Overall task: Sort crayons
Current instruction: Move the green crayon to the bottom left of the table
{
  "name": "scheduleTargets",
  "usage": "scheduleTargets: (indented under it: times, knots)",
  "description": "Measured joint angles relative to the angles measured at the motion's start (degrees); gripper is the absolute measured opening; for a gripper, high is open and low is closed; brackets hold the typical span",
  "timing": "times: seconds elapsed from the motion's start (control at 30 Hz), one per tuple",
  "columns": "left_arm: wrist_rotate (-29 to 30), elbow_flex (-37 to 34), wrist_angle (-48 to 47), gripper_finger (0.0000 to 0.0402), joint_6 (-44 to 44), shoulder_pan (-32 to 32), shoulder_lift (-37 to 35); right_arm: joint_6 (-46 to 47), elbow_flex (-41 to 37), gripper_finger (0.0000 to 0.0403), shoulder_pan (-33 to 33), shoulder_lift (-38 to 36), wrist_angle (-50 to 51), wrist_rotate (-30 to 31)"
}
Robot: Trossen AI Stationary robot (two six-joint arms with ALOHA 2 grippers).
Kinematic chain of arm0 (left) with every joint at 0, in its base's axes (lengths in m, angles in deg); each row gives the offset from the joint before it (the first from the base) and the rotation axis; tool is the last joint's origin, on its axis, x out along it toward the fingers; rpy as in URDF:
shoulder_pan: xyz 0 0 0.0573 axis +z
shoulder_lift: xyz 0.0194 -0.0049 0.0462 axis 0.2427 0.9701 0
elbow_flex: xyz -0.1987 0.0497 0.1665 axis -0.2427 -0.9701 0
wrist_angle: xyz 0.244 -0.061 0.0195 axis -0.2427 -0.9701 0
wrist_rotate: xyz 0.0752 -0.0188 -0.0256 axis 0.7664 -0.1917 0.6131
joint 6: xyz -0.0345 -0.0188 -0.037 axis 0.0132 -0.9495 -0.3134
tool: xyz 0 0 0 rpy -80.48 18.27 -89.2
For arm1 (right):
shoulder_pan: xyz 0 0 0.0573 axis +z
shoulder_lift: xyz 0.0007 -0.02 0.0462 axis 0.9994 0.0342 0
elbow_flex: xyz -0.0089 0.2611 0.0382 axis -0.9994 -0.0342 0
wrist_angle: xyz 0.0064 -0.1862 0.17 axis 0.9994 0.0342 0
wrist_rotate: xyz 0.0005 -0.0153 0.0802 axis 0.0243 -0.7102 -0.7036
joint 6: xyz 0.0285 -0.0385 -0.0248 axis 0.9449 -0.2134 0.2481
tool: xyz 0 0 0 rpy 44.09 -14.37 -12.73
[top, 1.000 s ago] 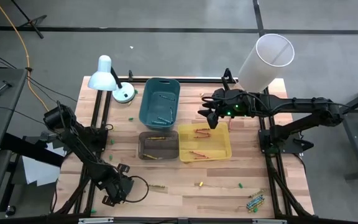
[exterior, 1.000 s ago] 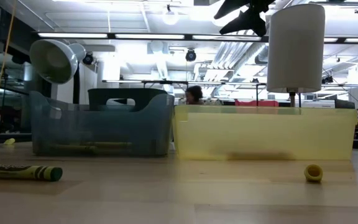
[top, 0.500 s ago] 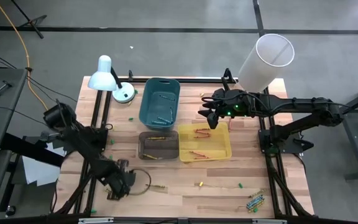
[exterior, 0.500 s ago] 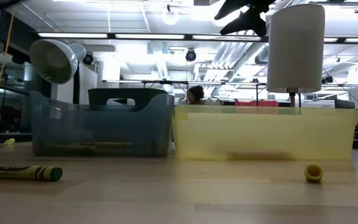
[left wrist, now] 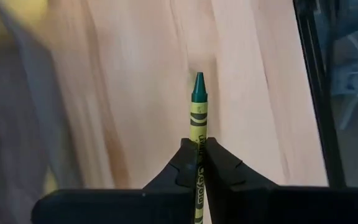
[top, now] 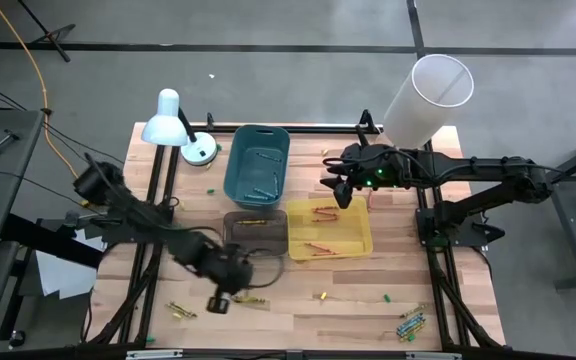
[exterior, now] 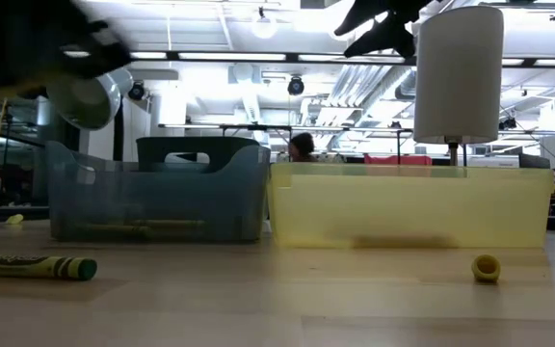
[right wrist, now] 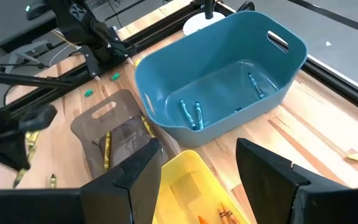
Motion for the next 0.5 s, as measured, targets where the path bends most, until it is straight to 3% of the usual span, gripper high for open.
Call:
scheduleTargets:
  times: [0.2, 0.5]
  knots:
    - [-0.4, 12.9, -8.4, 0.0000, 10.6, 1.7, 11.2, -1.0, 0.0, 0.0200, 0.0, 0.0, 2.0, 0.0]
    - [-0.6, 13.7, -8.2, 0.0000, 3.9, 0.0, 14.2, -1.5, 0.0, 0.0200, 0.0, 0.0, 4.9, 0.0]
